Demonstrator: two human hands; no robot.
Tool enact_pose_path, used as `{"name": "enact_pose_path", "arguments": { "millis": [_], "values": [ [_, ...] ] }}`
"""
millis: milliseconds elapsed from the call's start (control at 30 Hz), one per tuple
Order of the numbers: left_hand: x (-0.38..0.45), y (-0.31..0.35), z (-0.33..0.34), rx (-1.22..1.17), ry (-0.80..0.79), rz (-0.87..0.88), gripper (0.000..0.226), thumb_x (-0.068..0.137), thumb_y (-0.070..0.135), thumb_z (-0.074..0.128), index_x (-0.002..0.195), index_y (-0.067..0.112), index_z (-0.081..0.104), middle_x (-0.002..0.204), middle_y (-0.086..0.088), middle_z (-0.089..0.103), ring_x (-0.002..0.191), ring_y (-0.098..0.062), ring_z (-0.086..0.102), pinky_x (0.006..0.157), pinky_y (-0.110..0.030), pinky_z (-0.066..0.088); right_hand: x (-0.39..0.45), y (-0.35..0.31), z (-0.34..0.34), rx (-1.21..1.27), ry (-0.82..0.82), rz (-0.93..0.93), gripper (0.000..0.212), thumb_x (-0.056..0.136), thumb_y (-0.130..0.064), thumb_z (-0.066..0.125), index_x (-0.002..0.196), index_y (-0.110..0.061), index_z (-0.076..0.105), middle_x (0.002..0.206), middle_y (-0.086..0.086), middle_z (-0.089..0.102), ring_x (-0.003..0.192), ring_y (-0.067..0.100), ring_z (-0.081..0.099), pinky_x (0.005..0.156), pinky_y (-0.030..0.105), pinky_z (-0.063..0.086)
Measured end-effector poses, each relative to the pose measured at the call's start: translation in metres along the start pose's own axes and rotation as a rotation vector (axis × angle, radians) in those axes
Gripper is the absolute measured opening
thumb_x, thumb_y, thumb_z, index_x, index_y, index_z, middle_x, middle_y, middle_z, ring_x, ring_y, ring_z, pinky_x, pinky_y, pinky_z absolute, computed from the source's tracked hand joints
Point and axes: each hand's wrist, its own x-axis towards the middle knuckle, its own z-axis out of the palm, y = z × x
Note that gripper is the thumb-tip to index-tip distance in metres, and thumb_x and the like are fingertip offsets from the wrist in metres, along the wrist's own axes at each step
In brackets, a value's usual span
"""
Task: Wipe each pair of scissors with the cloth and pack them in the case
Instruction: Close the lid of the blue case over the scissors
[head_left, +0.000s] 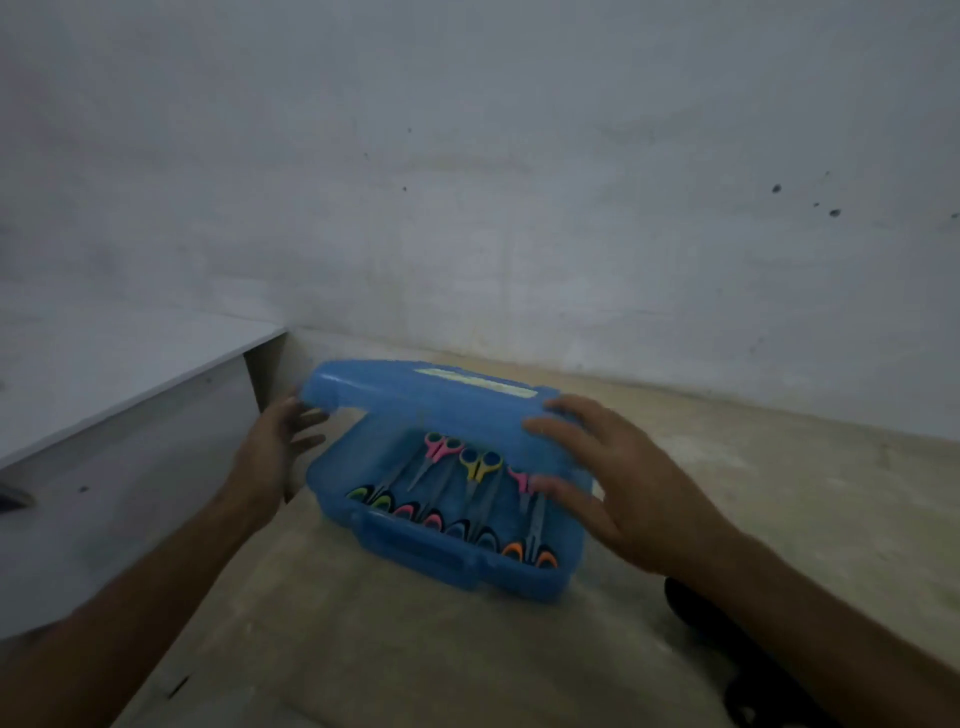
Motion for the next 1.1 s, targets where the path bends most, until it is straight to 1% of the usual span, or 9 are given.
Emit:
{"name": "enact_pose_path", "arguments": {
  "millis": [100, 167, 267, 367, 667, 800, 933, 1000, 1100],
  "values": [
    [-0.031, 0.003, -0.013, 0.243, -0.199, 0.268, 0.049, 0.104, 0.050, 0.033, 0.143, 0.025, 0.049, 0.137, 0.017, 0.058, 0.123, 0.004, 0.055, 0.099, -0.018, 0.046, -0.032, -0.004, 0.030, -0.172, -0.046, -0.053, 0.050, 0.103, -0.058, 0.038, 0.143, -0.029, 0.045, 0.152, 0.014, 0.046, 0.140, 0.037, 0.046, 0.105, 0.051, 0.049],
    [-0.041, 0.001, -0.025, 0.625, -0.371, 0.467, 0.072, 0.088, 0.077, 0.042, 0.149, 0.039, 0.037, 0.151, 0.029, 0.041, 0.137, 0.009, 0.040, 0.110, -0.013, 0.034, -0.045, -0.008, 0.047, -0.223, -0.063, -0.072, 0.048, 0.100, -0.056, 0.040, 0.141, -0.030, 0.047, 0.150, 0.017, 0.048, 0.140, 0.042, 0.044, 0.101, 0.056, 0.051],
    [-0.036, -0.006, -0.037, 1.059, -0.518, 0.714, 0.105, 0.069, 0.084, 0.063, 0.156, 0.038, 0.026, 0.166, 0.015, 0.019, 0.152, -0.010, 0.024, 0.119, -0.034, 0.025, -0.055, -0.015, 0.058, -0.203, -0.063, -0.038, 0.045, 0.098, -0.052, 0.044, 0.139, -0.033, 0.050, 0.150, 0.018, 0.047, 0.142, 0.045, 0.041, 0.099, 0.060, 0.051],
    [-0.030, -0.010, -0.036, 1.133, -0.527, 0.781, 0.106, 0.068, 0.078, 0.071, 0.155, 0.038, 0.027, 0.166, 0.014, 0.018, 0.152, -0.012, 0.022, 0.119, -0.042, 0.029, -0.059, -0.018, 0.060, -0.190, -0.045, -0.040, 0.042, 0.099, -0.048, 0.044, 0.138, -0.036, 0.053, 0.156, 0.018, 0.042, 0.147, 0.044, 0.032, 0.104, 0.058, 0.046],
    [-0.038, -0.019, -0.039, 1.026, -0.511, 0.774, 0.094, 0.075, 0.066, 0.073, 0.153, 0.026, 0.039, 0.164, 0.010, 0.028, 0.154, -0.016, 0.023, 0.122, -0.043, 0.029, -0.067, -0.019, 0.068, -0.067, -0.062, 0.019, 0.037, 0.103, -0.049, 0.044, 0.137, -0.041, 0.056, 0.163, 0.013, 0.032, 0.154, 0.041, 0.015, 0.111, 0.061, 0.039],
    [-0.040, -0.006, -0.038, 0.909, -0.560, 0.589, 0.090, 0.072, 0.061, 0.078, 0.150, 0.033, 0.043, 0.162, 0.021, 0.029, 0.149, 0.001, 0.027, 0.119, -0.019, 0.028, -0.061, -0.021, 0.054, 0.222, -0.025, 0.154, 0.049, 0.101, -0.051, 0.049, 0.147, -0.036, 0.043, 0.163, -0.011, 0.031, 0.157, 0.019, 0.014, 0.119, 0.057, 0.032],
    [-0.033, 0.000, -0.045, 0.540, -0.600, 0.261, 0.059, 0.087, 0.013, 0.074, 0.141, 0.025, 0.055, 0.155, 0.024, 0.042, 0.143, 0.003, 0.037, 0.113, -0.018, 0.038, -0.063, -0.010, 0.048, 0.381, -0.093, 0.210, 0.066, 0.096, -0.047, 0.064, 0.154, -0.032, 0.037, 0.167, -0.020, 0.016, 0.156, 0.007, 0.005, 0.126, 0.044, 0.017],
    [-0.027, 0.005, -0.050, 0.448, -0.656, 0.147, 0.064, 0.088, -0.014, 0.064, 0.141, 0.018, 0.055, 0.153, 0.022, 0.046, 0.144, 0.000, 0.038, 0.113, -0.018, 0.038, -0.062, -0.007, 0.048, 0.419, -0.113, 0.229, 0.069, 0.092, -0.050, 0.069, 0.153, -0.035, 0.039, 0.166, -0.024, 0.017, 0.155, 0.003, 0.005, 0.125, 0.038, 0.015],
    [-0.018, 0.010, -0.056, 0.434, -0.748, 0.095, 0.066, 0.087, -0.016, 0.062, 0.144, 0.015, 0.052, 0.153, 0.023, 0.045, 0.145, 0.002, 0.035, 0.111, -0.011, 0.034, -0.061, -0.008, 0.052, 0.406, -0.020, 0.252, 0.069, 0.084, -0.059, 0.070, 0.145, -0.036, 0.050, 0.160, -0.025, 0.032, 0.153, 0.003, 0.017, 0.123, 0.034, 0.021]
  ]
}}
